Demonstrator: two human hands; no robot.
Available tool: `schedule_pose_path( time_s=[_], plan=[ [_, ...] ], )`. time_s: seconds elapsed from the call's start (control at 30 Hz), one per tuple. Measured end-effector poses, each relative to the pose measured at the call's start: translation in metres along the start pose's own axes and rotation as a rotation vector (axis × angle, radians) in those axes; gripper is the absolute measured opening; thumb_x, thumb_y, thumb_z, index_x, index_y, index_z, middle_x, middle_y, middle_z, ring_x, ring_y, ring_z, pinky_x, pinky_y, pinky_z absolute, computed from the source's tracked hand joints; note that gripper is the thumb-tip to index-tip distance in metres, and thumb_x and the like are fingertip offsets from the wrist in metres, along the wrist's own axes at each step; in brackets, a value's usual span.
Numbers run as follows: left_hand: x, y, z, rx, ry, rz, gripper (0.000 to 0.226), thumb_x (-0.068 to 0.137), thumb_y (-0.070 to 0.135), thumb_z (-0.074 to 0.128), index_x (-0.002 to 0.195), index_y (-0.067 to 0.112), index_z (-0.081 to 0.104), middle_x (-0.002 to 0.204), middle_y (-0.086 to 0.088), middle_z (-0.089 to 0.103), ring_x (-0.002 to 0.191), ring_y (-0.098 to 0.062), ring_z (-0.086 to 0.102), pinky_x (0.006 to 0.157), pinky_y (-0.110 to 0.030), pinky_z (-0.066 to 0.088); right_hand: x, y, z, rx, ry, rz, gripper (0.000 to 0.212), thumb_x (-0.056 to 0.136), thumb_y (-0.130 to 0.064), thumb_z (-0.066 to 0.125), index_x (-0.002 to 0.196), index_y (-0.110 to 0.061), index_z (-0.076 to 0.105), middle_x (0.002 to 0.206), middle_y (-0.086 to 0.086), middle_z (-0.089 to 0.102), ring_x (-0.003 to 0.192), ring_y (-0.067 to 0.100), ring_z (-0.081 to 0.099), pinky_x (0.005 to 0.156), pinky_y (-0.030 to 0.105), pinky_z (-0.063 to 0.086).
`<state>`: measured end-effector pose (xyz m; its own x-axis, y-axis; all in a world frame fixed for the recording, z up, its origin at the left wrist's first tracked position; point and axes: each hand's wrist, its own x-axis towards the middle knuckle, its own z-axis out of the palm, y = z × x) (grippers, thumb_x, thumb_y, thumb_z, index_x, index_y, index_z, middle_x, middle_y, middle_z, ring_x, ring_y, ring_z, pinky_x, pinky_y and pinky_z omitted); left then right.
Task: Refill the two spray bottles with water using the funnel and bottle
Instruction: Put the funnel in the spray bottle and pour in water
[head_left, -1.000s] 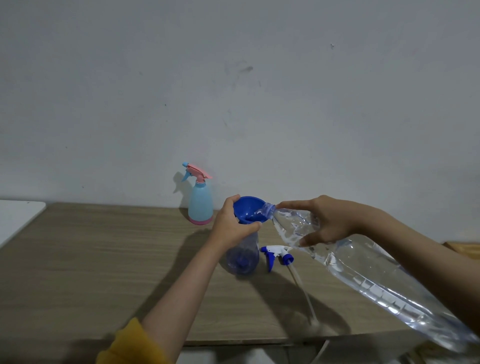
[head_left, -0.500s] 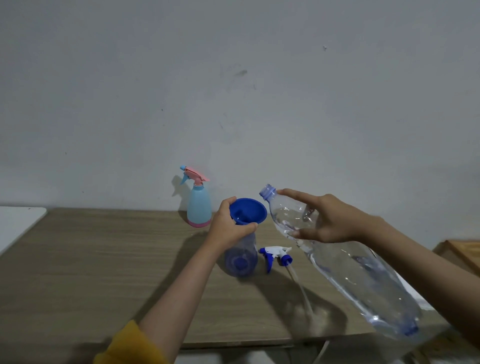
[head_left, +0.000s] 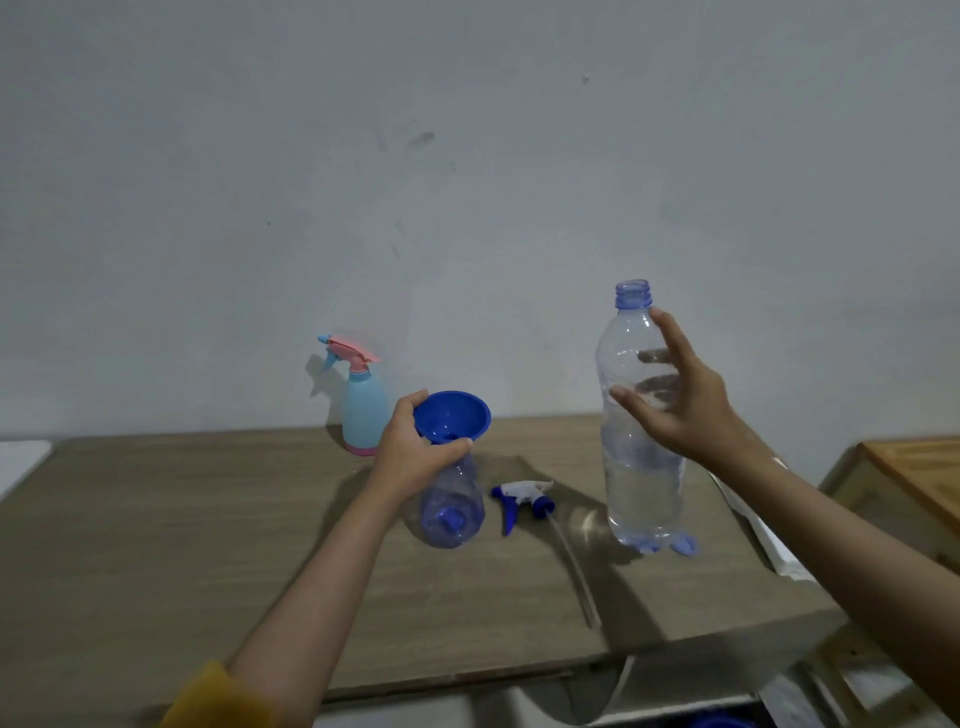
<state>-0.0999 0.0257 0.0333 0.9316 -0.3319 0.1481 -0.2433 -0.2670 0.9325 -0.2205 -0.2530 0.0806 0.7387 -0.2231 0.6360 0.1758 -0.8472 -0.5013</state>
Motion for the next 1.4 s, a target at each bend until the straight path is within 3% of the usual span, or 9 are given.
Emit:
schedule_pose_path(
  time_s=[0.2, 0.47, 0.6, 0.73, 0.87, 1.03, 1.13, 1.23, 1.4],
  plan=[
    [0.0, -0.001, 0.003, -0.005, 0.001, 0.007, 0.076, 0.071, 0.011, 0.078, 0.135, 0.013, 0.037, 0.12, 0.004, 0.045, 0.107, -0.012, 0.047, 0.069, -0.007, 0.038, -0.021, 0.037, 0.019, 0.056, 0.254, 0.087, 0.092, 0.073, -0.025, 0.08, 0.144, -0.033, 0.021, 0.121, 0.017, 0.057, 0.091, 0.026, 0.067, 0.071, 0.002, 0.047],
    [0.002, -0.009, 0.004, -0.038, -0.005, 0.017, 0.079, 0.071, 0.014, 0.08, 0.136, 0.017, 0.036, 0.124, 0.003, 0.046, 0.113, -0.015, 0.049, 0.075, -0.011, 0.041, -0.031, 0.042, 0.021, 0.031, 0.269, 0.101, 0.104, 0.067, -0.05, 0.079, 0.146, -0.038, 0.012, 0.139, 0.02, 0.036, 0.122, 0.033, 0.05, 0.097, 0.044, 0.048],
    [0.005, -0.014, 0.002, -0.118, -0.028, -0.004, 0.091, 0.069, 0.016, 0.082, 0.143, 0.023, 0.027, 0.137, -0.003, 0.044, 0.123, -0.019, 0.048, 0.089, -0.024, 0.043, -0.033, 0.031, 0.02, -0.26, 0.433, -0.06, 0.101, 0.067, -0.059, 0.074, 0.144, -0.028, 0.015, 0.147, 0.023, 0.016, 0.139, 0.034, 0.021, 0.112, 0.043, 0.03],
    [0.005, -0.013, 0.001, -0.176, -0.067, -0.021, 0.103, 0.07, 0.017, 0.082, 0.147, 0.024, 0.014, 0.138, -0.005, 0.044, 0.125, -0.018, 0.046, 0.097, -0.027, 0.042, -0.027, -0.002, 0.034, -0.372, 0.527, -0.378, 0.076, 0.071, -0.043, 0.077, 0.131, -0.023, 0.035, 0.136, 0.019, 0.032, 0.13, 0.035, 0.034, 0.099, 0.059, 0.036],
    [-0.001, -0.013, -0.002, -0.175, -0.092, -0.035, 0.116, 0.062, 0.036, 0.083, 0.149, 0.027, 0.008, 0.144, -0.001, 0.04, 0.129, -0.015, 0.042, 0.101, -0.027, 0.037, -0.01, -0.051, 0.056, -0.174, 0.249, -0.475, 0.047, 0.079, -0.026, 0.073, 0.119, -0.009, 0.054, 0.118, 0.02, 0.055, 0.112, 0.03, 0.051, 0.095, 0.04, 0.045],
    [-0.012, -0.018, -0.003, -0.122, -0.14, -0.07, 0.125, 0.049, 0.049, 0.081, 0.149, 0.026, 0.009, 0.149, 0.0, 0.034, 0.135, -0.015, 0.035, 0.107, -0.034, 0.034, 0.028, -0.098, 0.087, 0.022, -0.25, -0.121, 0.05, 0.083, -0.038, 0.069, 0.127, -0.02, 0.052, 0.122, 0.001, 0.055, 0.114, 0.013, 0.05, 0.096, 0.032, 0.046],
    [-0.014, -0.022, 0.002, -0.095, -0.128, -0.103, 0.102, 0.06, 0.032, 0.086, 0.142, 0.022, 0.027, 0.142, 0.005, 0.04, 0.13, -0.012, 0.038, 0.104, -0.03, 0.035, 0.052, -0.115, 0.106, -0.079, -0.58, 0.023, 0.069, 0.077, -0.057, 0.068, 0.136, -0.033, 0.041, 0.131, 0.0, 0.048, 0.121, 0.017, 0.046, 0.1, 0.039, 0.045],
    [-0.014, -0.021, 0.012, 0.012, -0.069, -0.181, 0.07, 0.071, 0.023, 0.08, 0.129, 0.018, 0.042, 0.121, 0.007, 0.049, 0.106, -0.007, 0.044, 0.087, -0.025, 0.036, 0.067, -0.123, 0.126, -0.263, -0.834, 0.103, 0.087, 0.07, -0.065, 0.07, 0.142, -0.036, 0.031, 0.136, 0.004, 0.042, 0.122, 0.024, 0.047, 0.1, 0.043, 0.044],
    [-0.009, -0.031, 0.02, 0.034, -0.011, -0.279, 0.045, 0.073, 0.027, 0.078, 0.111, 0.02, 0.055, 0.098, 0.008, 0.059, 0.084, -0.008, 0.053, 0.074, -0.025, 0.042, 0.072, -0.125, 0.145, -0.33, -0.915, 0.119, 0.085, 0.07, -0.057, 0.074, 0.141, -0.031, 0.036, 0.134, 0.003, 0.048, 0.12, 0.024, 0.049, 0.095, 0.04, 0.047]
  ],
)
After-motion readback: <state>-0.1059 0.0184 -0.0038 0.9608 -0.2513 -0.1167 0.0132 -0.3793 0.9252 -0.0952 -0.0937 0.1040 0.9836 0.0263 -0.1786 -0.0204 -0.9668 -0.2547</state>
